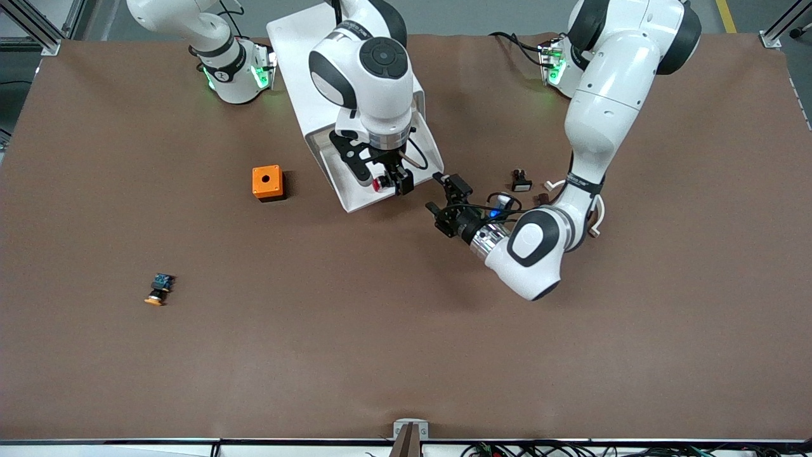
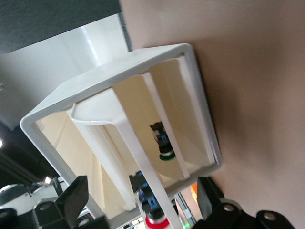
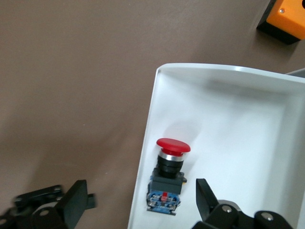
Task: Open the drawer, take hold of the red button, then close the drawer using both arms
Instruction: 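Lower the right gripper into the drawer and grasp the red button, then lift the red button out with the right gripper while the left gripper releases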
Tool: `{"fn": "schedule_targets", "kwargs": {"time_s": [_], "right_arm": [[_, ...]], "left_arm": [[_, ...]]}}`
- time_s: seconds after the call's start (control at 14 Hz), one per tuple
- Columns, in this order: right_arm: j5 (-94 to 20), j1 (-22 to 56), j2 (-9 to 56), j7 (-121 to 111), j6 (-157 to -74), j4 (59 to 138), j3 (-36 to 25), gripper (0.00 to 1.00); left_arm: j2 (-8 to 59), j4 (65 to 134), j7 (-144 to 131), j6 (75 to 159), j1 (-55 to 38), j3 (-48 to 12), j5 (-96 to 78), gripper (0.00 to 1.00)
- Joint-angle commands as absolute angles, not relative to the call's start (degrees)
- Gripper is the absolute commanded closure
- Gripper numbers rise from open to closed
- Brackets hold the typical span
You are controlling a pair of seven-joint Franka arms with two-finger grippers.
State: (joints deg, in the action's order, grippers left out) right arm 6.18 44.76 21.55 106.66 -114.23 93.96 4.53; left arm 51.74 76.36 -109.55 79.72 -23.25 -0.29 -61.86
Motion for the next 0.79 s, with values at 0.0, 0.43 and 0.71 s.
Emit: {"fn": "schedule_targets", "kwargs": {"time_s": [0.0,0.43,0.71], "right_arm": [[7.91,46.23,20.92,107.84,-114.96,95.54,3.96,0.00],[8.79,48.25,23.03,111.35,-119.08,97.99,3.96,0.00],[11.07,49.04,23.03,111.71,-120.67,100.28,4.04,0.00]], "left_arm": [[50.89,74.89,-101.81,79.45,-22.94,2.80,-61.44,0.00],[47.12,69.70,-75.19,82.42,-24.43,6.42,-49.25,0.00],[43.43,69.79,-64.44,93.22,-27.41,6.33,-37.56,0.00]]}}
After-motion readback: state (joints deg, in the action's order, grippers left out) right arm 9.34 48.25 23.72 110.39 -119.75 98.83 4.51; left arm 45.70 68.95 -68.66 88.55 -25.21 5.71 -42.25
